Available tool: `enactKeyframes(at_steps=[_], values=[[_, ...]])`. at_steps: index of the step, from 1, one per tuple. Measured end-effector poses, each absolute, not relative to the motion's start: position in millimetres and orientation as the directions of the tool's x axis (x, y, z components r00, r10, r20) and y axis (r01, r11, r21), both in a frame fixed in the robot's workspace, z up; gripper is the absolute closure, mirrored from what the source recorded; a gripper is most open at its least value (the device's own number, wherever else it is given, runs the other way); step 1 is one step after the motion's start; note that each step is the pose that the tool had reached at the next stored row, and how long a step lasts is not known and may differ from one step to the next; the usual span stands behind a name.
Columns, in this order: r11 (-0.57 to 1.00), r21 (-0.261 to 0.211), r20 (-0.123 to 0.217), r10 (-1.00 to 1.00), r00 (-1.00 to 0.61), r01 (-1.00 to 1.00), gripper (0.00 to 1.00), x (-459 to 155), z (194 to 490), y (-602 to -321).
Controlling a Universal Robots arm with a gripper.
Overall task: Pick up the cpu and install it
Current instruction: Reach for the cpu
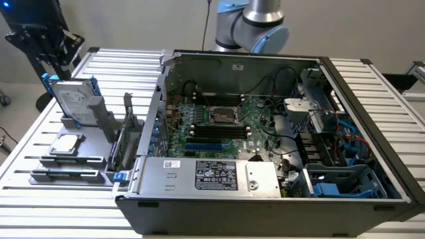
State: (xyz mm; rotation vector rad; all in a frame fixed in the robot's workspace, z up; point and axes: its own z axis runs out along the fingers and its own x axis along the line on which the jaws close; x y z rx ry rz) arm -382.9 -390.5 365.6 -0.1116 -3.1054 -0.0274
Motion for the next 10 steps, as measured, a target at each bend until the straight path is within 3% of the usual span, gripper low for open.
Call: enactKeyframes(at_steps=[10], values=[[0.997, 0.004, 0.050, 0.072, -0.996, 0.072, 0.89, -423, 358, -390]])
